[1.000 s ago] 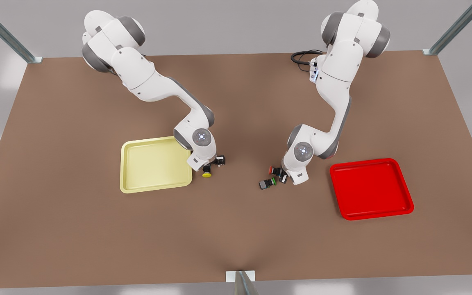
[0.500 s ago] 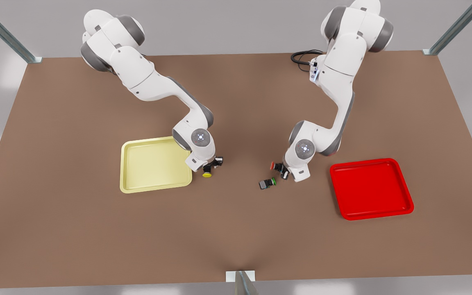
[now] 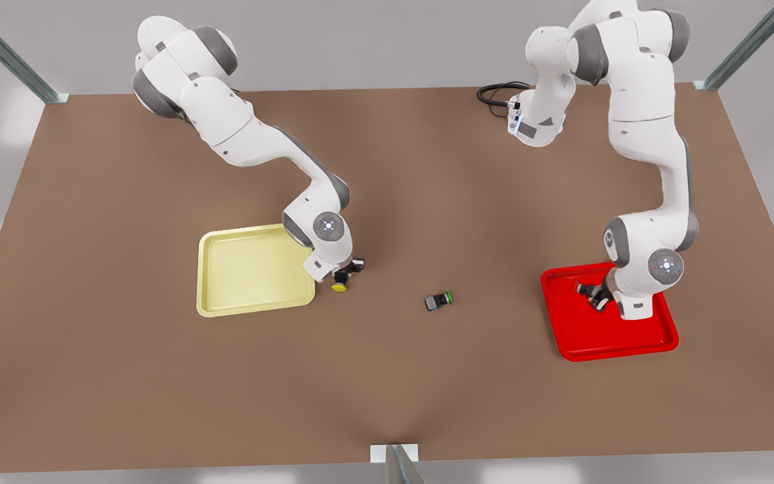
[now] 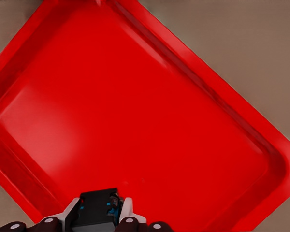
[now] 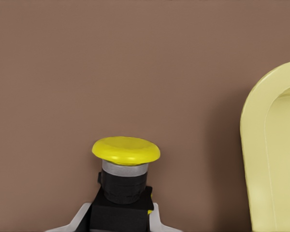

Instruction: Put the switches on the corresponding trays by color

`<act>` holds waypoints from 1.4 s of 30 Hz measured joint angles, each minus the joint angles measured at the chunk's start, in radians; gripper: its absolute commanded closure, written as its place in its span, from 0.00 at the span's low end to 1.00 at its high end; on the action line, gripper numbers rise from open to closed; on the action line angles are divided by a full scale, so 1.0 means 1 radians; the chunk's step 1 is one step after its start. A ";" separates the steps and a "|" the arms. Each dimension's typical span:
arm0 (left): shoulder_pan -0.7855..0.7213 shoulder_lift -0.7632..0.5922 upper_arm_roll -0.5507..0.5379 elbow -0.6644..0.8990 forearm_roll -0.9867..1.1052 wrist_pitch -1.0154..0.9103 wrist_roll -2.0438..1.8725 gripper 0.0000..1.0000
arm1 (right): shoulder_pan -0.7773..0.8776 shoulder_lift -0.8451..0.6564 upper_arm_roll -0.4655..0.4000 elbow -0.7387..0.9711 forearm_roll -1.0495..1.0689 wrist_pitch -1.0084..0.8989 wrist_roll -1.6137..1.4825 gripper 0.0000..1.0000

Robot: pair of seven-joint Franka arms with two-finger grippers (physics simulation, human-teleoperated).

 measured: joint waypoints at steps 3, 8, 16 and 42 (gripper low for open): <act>0.030 0.021 0.000 0.011 -0.011 0.004 0.026 0.37 | -0.001 -0.003 0.000 0.001 0.000 -0.006 -0.001 0.49; 0.028 0.020 0.001 0.011 -0.024 -0.005 0.025 0.00 | -0.002 -0.038 0.000 0.002 0.000 -0.037 -0.001 0.49; 0.016 -0.029 0.005 0.172 -0.017 -0.222 0.115 0.00 | -0.065 -0.172 0.003 -0.065 0.000 -0.102 -0.066 0.49; 0.080 -0.228 -0.440 0.548 0.238 -0.597 0.619 0.00 | -0.389 -0.533 -0.176 0.400 0.211 -1.001 -0.768 0.00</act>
